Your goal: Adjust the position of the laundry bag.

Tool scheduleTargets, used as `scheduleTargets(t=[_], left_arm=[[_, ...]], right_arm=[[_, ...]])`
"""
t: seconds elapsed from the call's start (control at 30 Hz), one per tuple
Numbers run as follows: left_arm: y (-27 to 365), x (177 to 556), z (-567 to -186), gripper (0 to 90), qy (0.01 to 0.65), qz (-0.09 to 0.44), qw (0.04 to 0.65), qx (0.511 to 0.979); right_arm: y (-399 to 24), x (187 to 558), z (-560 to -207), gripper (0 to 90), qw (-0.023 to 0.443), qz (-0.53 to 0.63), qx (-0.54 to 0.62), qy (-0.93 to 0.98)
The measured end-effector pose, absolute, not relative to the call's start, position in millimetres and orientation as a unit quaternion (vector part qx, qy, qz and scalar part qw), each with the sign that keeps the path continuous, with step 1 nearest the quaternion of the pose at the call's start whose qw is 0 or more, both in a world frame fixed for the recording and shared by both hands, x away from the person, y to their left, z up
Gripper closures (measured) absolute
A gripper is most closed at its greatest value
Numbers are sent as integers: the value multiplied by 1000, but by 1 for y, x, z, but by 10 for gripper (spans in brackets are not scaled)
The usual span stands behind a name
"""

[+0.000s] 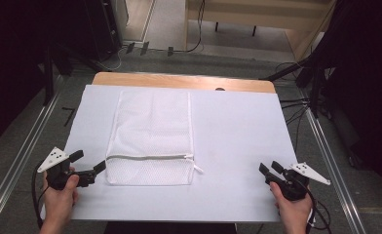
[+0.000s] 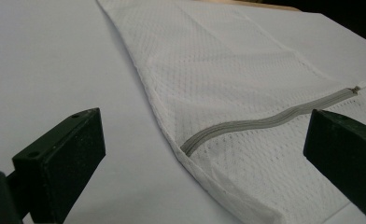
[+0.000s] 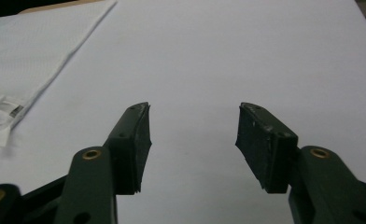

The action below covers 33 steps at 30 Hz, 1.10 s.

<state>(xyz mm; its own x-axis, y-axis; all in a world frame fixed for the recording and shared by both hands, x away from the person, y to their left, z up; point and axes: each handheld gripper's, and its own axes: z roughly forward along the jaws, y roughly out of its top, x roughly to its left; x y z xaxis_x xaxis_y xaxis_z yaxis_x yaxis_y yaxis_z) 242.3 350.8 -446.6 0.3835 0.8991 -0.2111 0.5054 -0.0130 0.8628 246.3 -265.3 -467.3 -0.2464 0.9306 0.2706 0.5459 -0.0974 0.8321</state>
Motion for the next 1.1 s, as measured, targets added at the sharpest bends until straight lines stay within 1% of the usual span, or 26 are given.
scheduleTargets(t=[0.07, 0.13, 0.23, 0.27, 0.33, 0.47, 0.5, 0.53, 0.57, 0.63, 0.67, 0.8, 0.83, 1.1], left_arm=[[350, 243, -447, 0, 515, 205, 478, 681], [348, 243, -447, 0, 512, 208, 476, 684], [347, 244, -448, 0, 513, 205, 479, 682], [347, 244, -448, 0, 513, 205, 479, 682], [346, 244, -448, 0, 513, 206, 478, 682], [346, 243, -448, 0, 513, 208, 476, 684], [346, 242, -448, 0, 512, 208, 477, 684], [346, 242, -448, 0, 512, 208, 477, 684], [347, 242, -447, 1, 511, 209, 476, 685], [346, 242, -447, 1, 511, 208, 477, 684], [345, 242, -447, 1, 511, 205, 479, 684], [344, 242, -448, 1, 509, 205, 474, 689], [344, 242, -449, 2, 511, 203, 473, 688], [346, 242, -449, 2, 518, 193, 482, 680]], right_arm=[[-260, 246, -466, 466, 209, 465, 572, 643], [-241, 248, -459, 445, 208, 469, 558, 653], [-229, 249, -456, 435, 203, 468, 552, 660], [-212, 253, -452, 441, 199, 467, 543, 669], [-206, 255, -451, 446, 192, 468, 540, 673], [-169, 265, -447, 465, 168, 476, 515, 693], [-152, 269, -449, 482, 162, 472, 503, 706], [-152, 269, -449, 482, 162, 472, 503, 706], [-136, 274, -452, 506, 152, 469, 495, 715], [-130, 276, -453, 513, 148, 468, 493, 718], [-114, 281, -458, 515, 141, 463, 484, 729], [-100, 286, -465, 520, 130, 454, 484, 737], [-91, 289, -470, 526, 114, 452, 487, 739], [-68, 288, -481, 545, 116, 430, 481, 755]])
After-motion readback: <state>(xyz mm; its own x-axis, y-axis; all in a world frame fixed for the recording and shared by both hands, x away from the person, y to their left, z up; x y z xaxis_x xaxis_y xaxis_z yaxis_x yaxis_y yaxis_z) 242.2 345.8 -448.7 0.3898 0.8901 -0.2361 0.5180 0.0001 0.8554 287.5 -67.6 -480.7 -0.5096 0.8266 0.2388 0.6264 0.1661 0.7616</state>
